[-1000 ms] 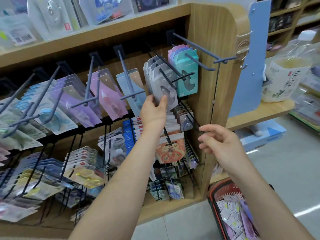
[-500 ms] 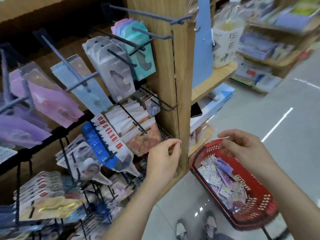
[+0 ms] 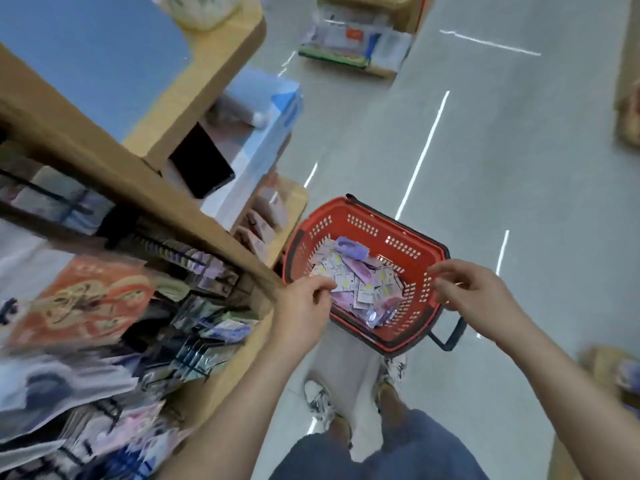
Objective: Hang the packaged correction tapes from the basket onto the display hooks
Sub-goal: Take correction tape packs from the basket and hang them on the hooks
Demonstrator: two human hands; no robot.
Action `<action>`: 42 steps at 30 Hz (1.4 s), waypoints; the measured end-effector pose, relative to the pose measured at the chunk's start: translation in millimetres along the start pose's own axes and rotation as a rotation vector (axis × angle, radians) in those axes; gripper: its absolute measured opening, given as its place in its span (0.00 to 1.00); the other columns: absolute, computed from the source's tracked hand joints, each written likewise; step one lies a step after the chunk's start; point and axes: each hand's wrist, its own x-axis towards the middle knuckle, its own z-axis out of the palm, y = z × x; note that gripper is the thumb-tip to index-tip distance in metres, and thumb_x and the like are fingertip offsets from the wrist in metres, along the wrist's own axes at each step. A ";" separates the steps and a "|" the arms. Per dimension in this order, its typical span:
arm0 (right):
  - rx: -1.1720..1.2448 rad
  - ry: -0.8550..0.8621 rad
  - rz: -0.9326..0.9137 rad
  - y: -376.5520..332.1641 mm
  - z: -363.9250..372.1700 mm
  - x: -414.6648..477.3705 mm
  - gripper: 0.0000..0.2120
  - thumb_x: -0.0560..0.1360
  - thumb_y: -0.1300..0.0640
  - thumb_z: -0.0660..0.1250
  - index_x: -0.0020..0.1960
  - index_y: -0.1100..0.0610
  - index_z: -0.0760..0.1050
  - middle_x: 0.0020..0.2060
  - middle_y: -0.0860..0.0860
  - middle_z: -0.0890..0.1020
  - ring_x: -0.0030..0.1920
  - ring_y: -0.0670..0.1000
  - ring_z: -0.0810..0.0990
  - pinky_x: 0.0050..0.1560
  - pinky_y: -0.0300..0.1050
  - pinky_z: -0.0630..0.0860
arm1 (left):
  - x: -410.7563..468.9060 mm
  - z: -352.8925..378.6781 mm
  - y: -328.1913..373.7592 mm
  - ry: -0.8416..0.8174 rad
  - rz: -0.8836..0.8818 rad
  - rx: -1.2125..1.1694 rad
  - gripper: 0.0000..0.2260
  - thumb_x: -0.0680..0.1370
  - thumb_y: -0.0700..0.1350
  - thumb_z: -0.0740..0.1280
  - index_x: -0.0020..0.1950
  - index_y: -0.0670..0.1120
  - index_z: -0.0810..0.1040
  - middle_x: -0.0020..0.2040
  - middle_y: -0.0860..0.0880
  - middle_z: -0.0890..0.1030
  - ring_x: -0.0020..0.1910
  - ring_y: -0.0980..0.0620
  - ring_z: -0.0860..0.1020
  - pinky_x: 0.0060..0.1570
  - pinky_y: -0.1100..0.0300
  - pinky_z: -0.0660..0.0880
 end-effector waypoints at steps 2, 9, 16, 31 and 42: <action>0.019 0.007 0.072 30.7 0.1 24.1 0.09 0.77 0.58 0.68 0.47 0.43 0.80 0.43 0.48 0.83 0.45 0.54 0.84 0.51 0.61 0.81 | 19.8 35.4 -3.0 -0.064 -0.063 0.014 0.11 0.78 0.37 0.65 0.54 0.47 0.85 0.51 0.52 0.85 0.48 0.58 0.78 0.48 0.77 0.67; 0.081 -0.010 0.285 138.5 38.7 132.3 0.13 0.77 0.60 0.67 0.56 0.44 0.75 0.50 0.51 0.81 0.49 0.55 0.82 0.56 0.59 0.80 | 99.6 165.6 -53.5 -0.237 -0.257 -0.018 0.10 0.79 0.40 0.64 0.57 0.47 0.83 0.53 0.51 0.84 0.53 0.52 0.80 0.47 0.67 0.67; 0.087 -0.025 0.380 241.8 134.6 277.1 0.24 0.77 0.58 0.69 0.72 0.53 0.68 0.60 0.51 0.77 0.56 0.53 0.79 0.61 0.52 0.76 | 215.8 318.8 -172.5 -0.399 -0.450 0.023 0.14 0.79 0.42 0.66 0.64 0.43 0.78 0.59 0.43 0.82 0.57 0.42 0.79 0.58 0.53 0.75; -0.359 -0.077 0.429 420.0 276.5 453.2 0.35 0.76 0.49 0.71 0.77 0.52 0.59 0.70 0.61 0.70 0.68 0.64 0.71 0.68 0.55 0.70 | 329.2 497.1 -326.1 -0.291 -0.771 -0.143 0.33 0.62 0.49 0.80 0.61 0.41 0.72 0.53 0.46 0.81 0.50 0.45 0.81 0.54 0.50 0.78; -0.352 -0.076 0.369 357.2 230.9 422.5 0.08 0.75 0.60 0.70 0.53 0.59 0.81 0.48 0.55 0.85 0.49 0.57 0.82 0.46 0.45 0.75 | 343.8 433.8 -298.0 -0.644 -0.471 0.044 0.22 0.72 0.50 0.77 0.64 0.46 0.78 0.59 0.47 0.80 0.54 0.49 0.78 0.53 0.59 0.74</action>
